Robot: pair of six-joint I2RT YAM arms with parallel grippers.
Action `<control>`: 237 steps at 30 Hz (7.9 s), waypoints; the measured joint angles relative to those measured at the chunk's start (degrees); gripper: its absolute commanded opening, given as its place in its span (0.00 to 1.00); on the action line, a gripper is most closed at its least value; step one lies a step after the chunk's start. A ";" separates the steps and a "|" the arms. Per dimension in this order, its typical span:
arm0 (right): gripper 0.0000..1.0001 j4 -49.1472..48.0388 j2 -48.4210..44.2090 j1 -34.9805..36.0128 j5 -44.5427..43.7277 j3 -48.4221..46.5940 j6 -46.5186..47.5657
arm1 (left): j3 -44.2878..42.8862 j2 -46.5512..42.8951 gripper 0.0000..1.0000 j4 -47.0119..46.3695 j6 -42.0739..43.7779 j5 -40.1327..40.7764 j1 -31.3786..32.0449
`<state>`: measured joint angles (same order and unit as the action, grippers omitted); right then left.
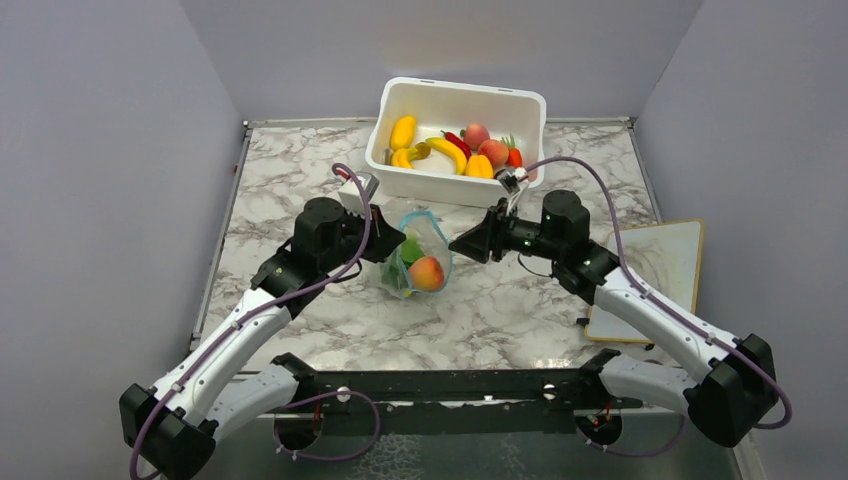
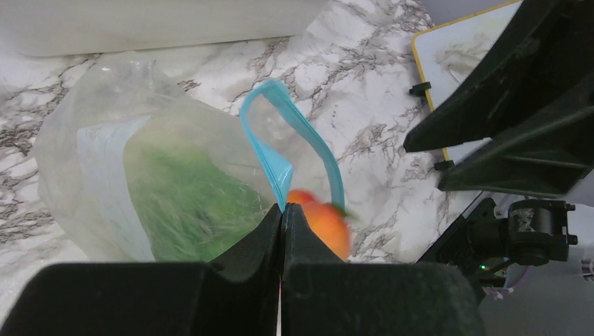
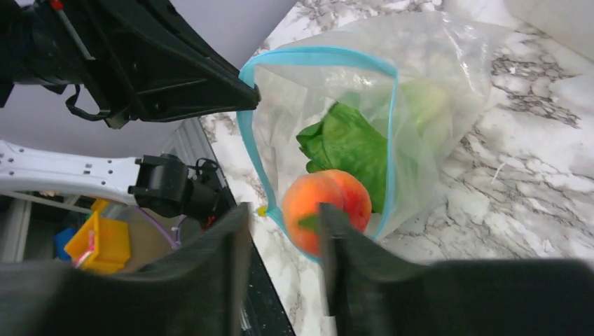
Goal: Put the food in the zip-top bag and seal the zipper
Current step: Adjust the fake fruit in the zipper food storage bag.
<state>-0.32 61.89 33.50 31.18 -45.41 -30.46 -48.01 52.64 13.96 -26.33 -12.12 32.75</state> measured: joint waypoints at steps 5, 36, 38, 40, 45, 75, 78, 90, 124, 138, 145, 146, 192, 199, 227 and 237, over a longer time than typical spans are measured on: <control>0.32 -5.27 2.91 2.82 -0.66 0.26 -2.45 | 0.00 0.13 0.00 -0.07 -1.22 -1.40 0.00; 0.56 7.26 9.14 16.83 -22.34 -2.21 11.45 | -0.11 0.20 0.00 -0.44 -2.97 -3.10 0.00; 0.58 7.23 9.77 16.81 -22.73 -2.21 11.85 | -0.11 0.20 0.00 -0.44 -2.99 -3.15 0.00; 0.62 7.23 10.78 16.83 -23.43 -2.23 12.74 | -0.11 0.20 0.00 -0.44 -3.15 -3.34 0.00; 0.73 9.29 14.10 16.81 -25.09 -4.11 16.26 | -0.20 0.20 0.00 -0.46 -3.58 -4.07 0.00; 0.27 -0.98 7.32 17.97 -28.33 -2.08 10.43 | -1.07 0.31 0.00 -0.66 -4.37 -4.87 0.00; 0.26 -6.91 6.23 17.99 -27.45 0.20 8.17 | -1.07 0.44 0.00 -0.68 -4.42 -5.03 0.00; 0.24 -29.51 16.15 18.60 -31.15 6.62 8.15 | -1.07 -0.20 0.00 -0.02 -6.05 -7.58 0.00; 0.51 -3.26 7.98 19.06 -43.06 -0.26 9.60 | -1.05 0.00 0.00 1.29 -4.83 -8.79 0.00; 0.51 -0.20 9.27 18.84 -39.21 5.03 6.60 | -1.05 0.35 0.00 1.09 -4.85 -8.59 0.00; 0.41 -5.16 14.80 17.92 -37.88 5.25 6.51 | -1.05 0.35 0.00 1.09 -4.83 -8.59 0.00; 0.33 -5.79 15.58 17.86 -37.55 5.25 6.47 | -1.05 0.35 0.00 1.11 -4.83 -8.57 0.00; 0.14 -7.43 14.05 17.77 -35.43 1.77 4.26 | -0.66 -3.17 0.00 7.21 8.79 -0.66 0.00; 0.44 -6.40 14.10 17.77 -38.10 1.90 4.83 | 0.94 -2.97 0.00 4.04 8.63 -2.45 0.00; 0.70 11.61 24.48 -0.46 -37.03 -28.74 23.82 | 5.40 -2.03 0.00 -2.78 8.90 -6.36 0.00; 0.87 13.81 47.82 -8.00 -36.72 -49.09 24.39 | 5.40 -2.21 0.00 -2.95 8.90 -7.52 0.00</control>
<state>13.50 109.71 25.50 -5.54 -94.50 -6.07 -42.61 50.43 11.00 -17.43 -19.64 32.75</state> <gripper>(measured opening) 0.818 0.012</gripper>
